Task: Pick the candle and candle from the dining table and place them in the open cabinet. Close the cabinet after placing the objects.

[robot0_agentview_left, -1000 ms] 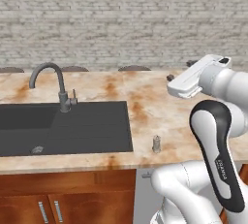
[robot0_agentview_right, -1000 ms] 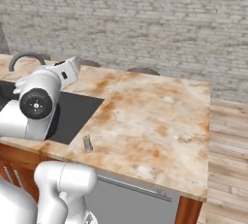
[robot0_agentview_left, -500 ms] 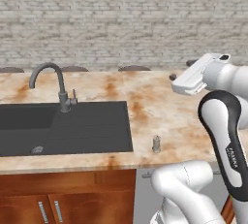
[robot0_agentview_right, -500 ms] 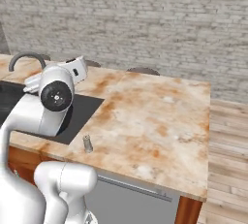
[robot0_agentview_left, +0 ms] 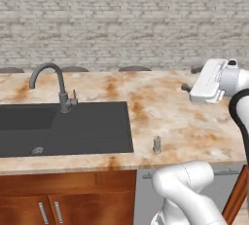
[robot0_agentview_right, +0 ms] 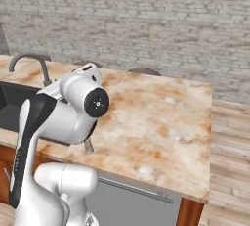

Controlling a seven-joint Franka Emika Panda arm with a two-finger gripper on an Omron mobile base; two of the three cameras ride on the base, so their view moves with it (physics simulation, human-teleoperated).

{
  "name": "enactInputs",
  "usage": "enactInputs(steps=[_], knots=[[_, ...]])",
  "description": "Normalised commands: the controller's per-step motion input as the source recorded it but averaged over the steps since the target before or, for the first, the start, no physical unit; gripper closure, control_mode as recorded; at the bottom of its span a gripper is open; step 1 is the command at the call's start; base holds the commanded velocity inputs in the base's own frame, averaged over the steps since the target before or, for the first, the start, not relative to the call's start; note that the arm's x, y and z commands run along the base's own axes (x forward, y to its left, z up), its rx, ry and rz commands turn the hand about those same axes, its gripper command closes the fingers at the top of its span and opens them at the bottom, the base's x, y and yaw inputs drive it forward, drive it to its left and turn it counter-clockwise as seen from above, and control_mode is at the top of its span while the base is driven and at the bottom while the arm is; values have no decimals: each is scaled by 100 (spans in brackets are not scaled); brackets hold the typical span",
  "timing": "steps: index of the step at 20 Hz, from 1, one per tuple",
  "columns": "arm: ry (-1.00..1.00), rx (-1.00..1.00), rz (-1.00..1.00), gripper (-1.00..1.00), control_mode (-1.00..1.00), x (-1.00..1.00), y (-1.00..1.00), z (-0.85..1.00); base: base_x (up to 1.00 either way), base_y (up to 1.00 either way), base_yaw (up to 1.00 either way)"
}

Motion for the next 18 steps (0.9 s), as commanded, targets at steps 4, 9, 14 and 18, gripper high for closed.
enactInputs(steps=[4, 9, 14, 18], knots=[[5, -4, 25, -100, -100, -23, -2, -38, 0, 0, 0], [5, -8, 21, -100, -100, -26, 0, -43, 0, 0, 0], [7, -9, 15, -100, -100, -19, 0, -36, 0, 0, 0], [6, -9, 8, -100, -100, -7, 0, -37, 0, 0, 0]])
